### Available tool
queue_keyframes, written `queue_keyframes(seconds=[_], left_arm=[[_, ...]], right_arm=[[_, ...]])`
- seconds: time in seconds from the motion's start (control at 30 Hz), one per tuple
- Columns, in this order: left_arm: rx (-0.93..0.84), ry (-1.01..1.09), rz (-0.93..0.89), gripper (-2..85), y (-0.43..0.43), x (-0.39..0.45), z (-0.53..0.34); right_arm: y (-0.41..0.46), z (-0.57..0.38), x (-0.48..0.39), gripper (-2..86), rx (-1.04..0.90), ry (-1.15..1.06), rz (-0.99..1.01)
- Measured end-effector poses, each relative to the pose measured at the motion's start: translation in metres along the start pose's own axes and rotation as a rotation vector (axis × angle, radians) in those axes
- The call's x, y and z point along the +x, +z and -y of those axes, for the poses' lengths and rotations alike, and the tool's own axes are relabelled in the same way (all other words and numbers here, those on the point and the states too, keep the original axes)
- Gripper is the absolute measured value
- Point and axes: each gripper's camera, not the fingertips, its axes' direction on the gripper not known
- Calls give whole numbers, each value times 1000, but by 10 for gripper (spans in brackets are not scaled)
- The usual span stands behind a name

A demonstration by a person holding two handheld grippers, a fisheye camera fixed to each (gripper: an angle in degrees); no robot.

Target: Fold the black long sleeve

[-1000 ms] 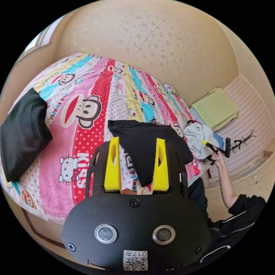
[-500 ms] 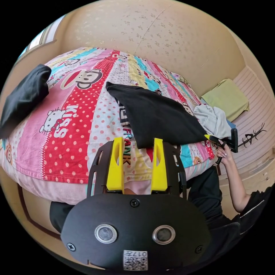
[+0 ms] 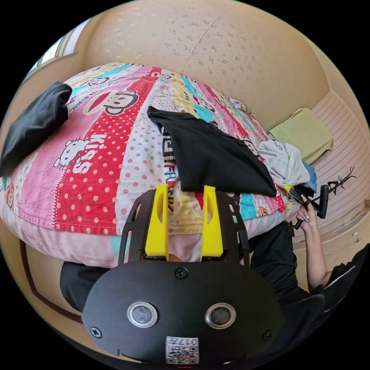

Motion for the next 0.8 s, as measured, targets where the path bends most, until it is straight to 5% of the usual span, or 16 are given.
queue_keyframes(seconds=[0.23, 0.37, 0.6, 0.8], left_arm=[[-5, -47, -105, 18, -3, 11, 6], [-72, -20, 15, 5, -8, 32, 19], [-116, 9, 128, 0, -9, 63, 38], [-70, 11, 106, -4, -32, 69, 46]], right_arm=[[9, -3, -89, 65, 81, -223, 198], [38, 10, -180, 90, 67, -443, 350], [124, 14, -337, 128, -67, -820, 146], [159, 4, -391, 114, -104, -885, -24]])
